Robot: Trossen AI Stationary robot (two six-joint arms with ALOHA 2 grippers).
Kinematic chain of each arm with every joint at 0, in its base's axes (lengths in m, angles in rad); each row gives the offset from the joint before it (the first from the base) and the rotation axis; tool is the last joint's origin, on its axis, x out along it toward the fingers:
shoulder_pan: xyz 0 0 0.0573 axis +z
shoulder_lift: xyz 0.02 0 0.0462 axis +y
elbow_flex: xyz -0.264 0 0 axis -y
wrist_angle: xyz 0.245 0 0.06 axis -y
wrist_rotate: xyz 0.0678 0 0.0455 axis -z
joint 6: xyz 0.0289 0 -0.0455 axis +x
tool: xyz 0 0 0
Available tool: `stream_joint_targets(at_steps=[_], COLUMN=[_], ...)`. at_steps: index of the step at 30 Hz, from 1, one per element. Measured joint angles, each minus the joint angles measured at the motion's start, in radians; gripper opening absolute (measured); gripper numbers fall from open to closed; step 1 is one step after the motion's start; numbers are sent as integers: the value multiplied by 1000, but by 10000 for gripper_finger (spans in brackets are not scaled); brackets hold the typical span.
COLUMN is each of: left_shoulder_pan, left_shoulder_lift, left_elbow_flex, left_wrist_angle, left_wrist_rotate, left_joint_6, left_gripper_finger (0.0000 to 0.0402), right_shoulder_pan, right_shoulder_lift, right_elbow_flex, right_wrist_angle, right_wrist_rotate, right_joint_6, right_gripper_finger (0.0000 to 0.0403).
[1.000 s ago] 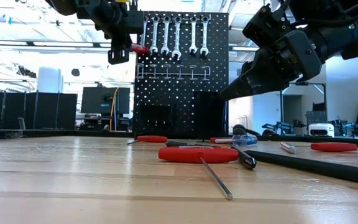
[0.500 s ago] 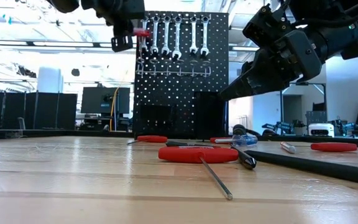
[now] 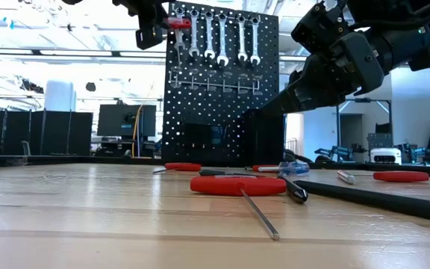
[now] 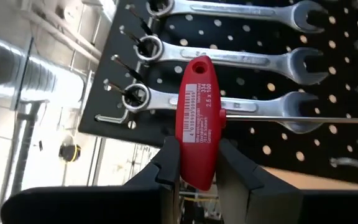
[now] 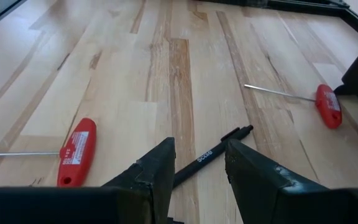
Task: Hang tools onto peg board
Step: Hang the allen wrench on the peg board
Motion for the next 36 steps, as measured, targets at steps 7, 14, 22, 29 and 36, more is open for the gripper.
stream_joint_targets(at_steps=[7, 14, 22, 29, 36], left_shoulder_pan=[-21, -80, -253, -445, -567], left_shoulder_lift=[-16, -21, -21, -20, -19], left_elbow_flex=[1, 1, 1, 1, 1], left_wrist_angle=[36, 42, -104, -520, -689], left_wrist_rotate=[21, 24, -25, -182, -279], left_joint_6=[51, 55, -148, -599, -828], left_gripper_finger=[53, 53, 55, 55, 55], right_shoulder_pan=[0, 0, -8, -82, -193], right_shoulder_lift=[0, -2, -196, -268, -69], right_elbow_flex=[0, 0, 56, 270, 533], right_wrist_angle=[5, 66, 100, -57, -190], right_wrist_rotate=[3, 3, 3, -122, -170], right_joint_6=[-1, -49, -215, -287, -241], right_gripper_finger=[152, 152, 152, 192, 268])
